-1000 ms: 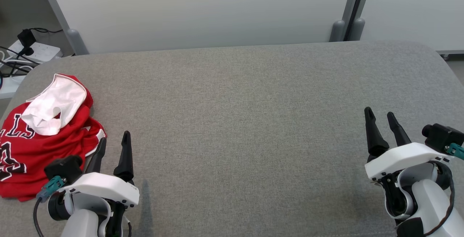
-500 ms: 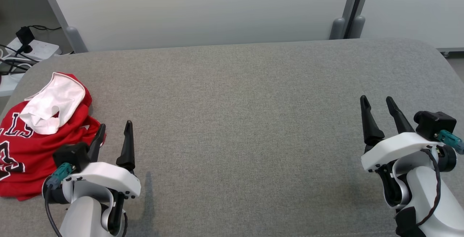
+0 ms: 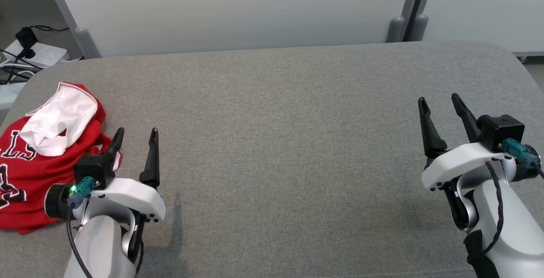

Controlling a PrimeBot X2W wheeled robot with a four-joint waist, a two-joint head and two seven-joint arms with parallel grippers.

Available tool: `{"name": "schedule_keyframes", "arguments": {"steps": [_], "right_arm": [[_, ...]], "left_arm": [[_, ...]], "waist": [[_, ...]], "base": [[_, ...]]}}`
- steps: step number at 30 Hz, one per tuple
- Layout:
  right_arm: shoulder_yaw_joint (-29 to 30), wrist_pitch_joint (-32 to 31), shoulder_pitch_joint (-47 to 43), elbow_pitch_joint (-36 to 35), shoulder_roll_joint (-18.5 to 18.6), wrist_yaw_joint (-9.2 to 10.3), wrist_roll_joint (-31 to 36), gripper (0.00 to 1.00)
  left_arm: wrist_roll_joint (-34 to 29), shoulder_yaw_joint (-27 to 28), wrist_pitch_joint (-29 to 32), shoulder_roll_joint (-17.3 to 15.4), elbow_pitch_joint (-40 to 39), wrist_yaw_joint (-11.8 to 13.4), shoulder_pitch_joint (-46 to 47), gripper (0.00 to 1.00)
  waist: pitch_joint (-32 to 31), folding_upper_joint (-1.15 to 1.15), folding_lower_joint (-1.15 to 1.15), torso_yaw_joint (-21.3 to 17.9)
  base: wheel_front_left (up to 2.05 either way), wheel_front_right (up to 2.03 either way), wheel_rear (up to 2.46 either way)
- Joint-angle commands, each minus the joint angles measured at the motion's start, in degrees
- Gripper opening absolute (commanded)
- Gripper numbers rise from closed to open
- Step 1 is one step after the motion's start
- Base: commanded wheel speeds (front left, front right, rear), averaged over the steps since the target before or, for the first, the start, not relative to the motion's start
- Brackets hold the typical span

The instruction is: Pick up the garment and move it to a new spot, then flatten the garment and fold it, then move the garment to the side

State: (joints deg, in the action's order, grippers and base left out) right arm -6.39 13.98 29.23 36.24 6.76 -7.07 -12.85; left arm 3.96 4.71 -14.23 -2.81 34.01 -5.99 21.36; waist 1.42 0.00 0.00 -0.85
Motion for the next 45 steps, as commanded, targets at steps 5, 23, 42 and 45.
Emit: {"name": "schedule_keyframes", "arguments": {"steps": [5, 23, 42, 45], "right_arm": [[-0.8, 1.0, 2.0, -1.1, -0.1, -0.42, 1.9, 1.00], [0.5, 1.0, 2.1, -0.4, -0.1, -0.42, 2.5, 1.00], [-1.4, 1.0, 1.9, -2.8, -0.2, -0.42, 1.0, 1.00], [-2.2, 1.0, 2.0, -3.1, 0.1, -0.42, 0.5, 1.00]], "left_arm": [[-1.6, 2.0, -0.8, -1.4, -1.3, 0.5, 2.9, 1.00], [-2.0, 2.5, -0.8, -1.2, -1.6, 1.1, 2.8, 1.00], [-0.9, 3.6, -0.8, -0.8, -4.2, 1.4, 2.1, 1.00], [-0.6, 3.9, -0.8, -0.6, -4.9, 1.4, 1.9, 1.00]], "waist": [[0.4, 0.00, 0.00, 0.0], [0.5, 0.00, 0.00, 0.2], [2.4, 0.00, 0.00, 6.6], [2.8, 0.00, 0.00, 9.0]], "base": [[0.00, 0.00, 0.00], [0.00, 0.00, 0.00], [0.00, 0.00, 0.00], [0.00, 0.00, 0.00]]}}
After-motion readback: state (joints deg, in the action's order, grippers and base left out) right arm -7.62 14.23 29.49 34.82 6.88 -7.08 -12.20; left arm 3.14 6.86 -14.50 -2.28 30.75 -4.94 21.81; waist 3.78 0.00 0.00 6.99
